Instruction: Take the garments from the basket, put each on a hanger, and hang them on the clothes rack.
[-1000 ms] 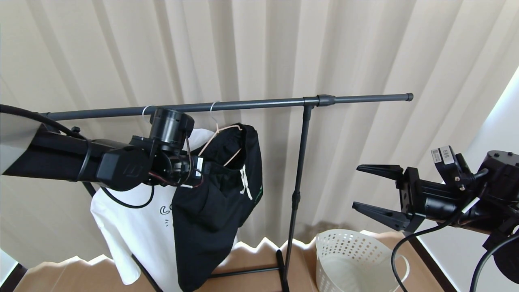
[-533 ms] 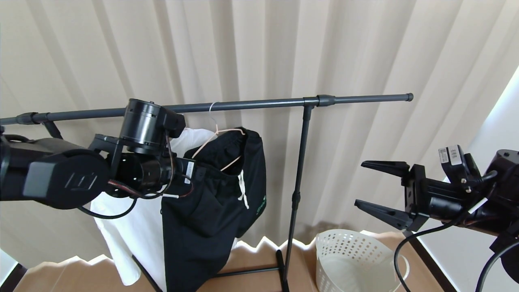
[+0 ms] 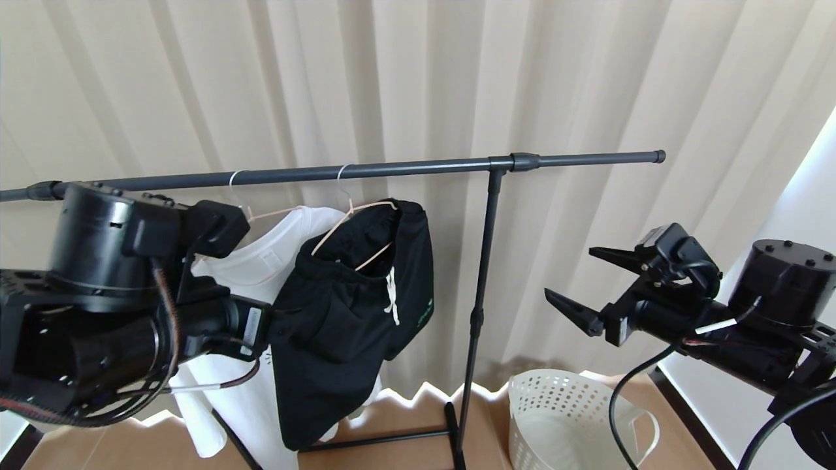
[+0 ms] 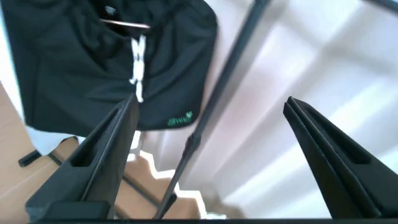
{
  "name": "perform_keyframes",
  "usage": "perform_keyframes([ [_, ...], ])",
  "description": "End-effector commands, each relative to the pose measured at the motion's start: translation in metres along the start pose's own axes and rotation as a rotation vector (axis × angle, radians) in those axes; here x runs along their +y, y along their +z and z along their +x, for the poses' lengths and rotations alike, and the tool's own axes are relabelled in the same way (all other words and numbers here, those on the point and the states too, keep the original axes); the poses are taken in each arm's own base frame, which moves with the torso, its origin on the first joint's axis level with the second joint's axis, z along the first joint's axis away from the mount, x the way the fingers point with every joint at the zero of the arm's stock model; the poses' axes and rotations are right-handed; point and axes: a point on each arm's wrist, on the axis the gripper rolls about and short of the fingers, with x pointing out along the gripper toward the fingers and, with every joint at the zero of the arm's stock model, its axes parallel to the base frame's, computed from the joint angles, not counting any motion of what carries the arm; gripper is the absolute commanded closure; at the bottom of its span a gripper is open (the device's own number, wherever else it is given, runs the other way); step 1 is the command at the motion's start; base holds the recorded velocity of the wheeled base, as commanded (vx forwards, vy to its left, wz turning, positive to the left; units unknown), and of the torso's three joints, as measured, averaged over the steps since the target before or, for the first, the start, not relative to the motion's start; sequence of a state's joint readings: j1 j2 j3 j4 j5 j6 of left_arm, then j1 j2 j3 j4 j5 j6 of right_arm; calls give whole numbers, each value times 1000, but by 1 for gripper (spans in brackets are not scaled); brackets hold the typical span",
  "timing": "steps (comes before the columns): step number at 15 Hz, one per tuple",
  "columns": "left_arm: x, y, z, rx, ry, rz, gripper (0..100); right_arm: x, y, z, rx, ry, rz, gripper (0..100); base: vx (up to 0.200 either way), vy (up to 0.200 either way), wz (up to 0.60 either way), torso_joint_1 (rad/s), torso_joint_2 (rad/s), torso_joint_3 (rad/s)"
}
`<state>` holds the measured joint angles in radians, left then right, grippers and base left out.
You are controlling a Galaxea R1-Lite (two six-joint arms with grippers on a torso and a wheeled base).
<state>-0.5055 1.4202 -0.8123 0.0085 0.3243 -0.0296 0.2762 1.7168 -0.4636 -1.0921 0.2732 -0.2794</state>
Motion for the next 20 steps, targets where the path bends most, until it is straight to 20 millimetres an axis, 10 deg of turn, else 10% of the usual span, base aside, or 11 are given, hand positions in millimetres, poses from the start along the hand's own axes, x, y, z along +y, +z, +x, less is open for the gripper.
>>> perform_keyframes([
  [1, 10, -21, -30, -35, -11, -10, 0, 5, 27, -16, 31, -86, 21, 0, 0, 0, 0, 0, 0, 0],
  [5, 21, -69, -59, -36, -13, 7, 0, 23, 53, -79, 128, -42, 185, 0, 0, 0, 0, 0, 0, 0],
  [11, 31, -161, -83, -9, -20, 23, 0, 62, -25, -181, 186, -123, 184, 0, 0, 0, 0, 0, 0, 0],
  [15, 35, -214, -86, 10, 9, -7, 0, 70, -44, -199, 231, -136, 233, 0, 0, 0, 0, 0, 0, 0],
  [20, 45, -224, -104, -131, 424, -273, 0, 69, -46, -204, 240, -196, 255, 0, 0, 0, 0, 0, 0, 0],
])
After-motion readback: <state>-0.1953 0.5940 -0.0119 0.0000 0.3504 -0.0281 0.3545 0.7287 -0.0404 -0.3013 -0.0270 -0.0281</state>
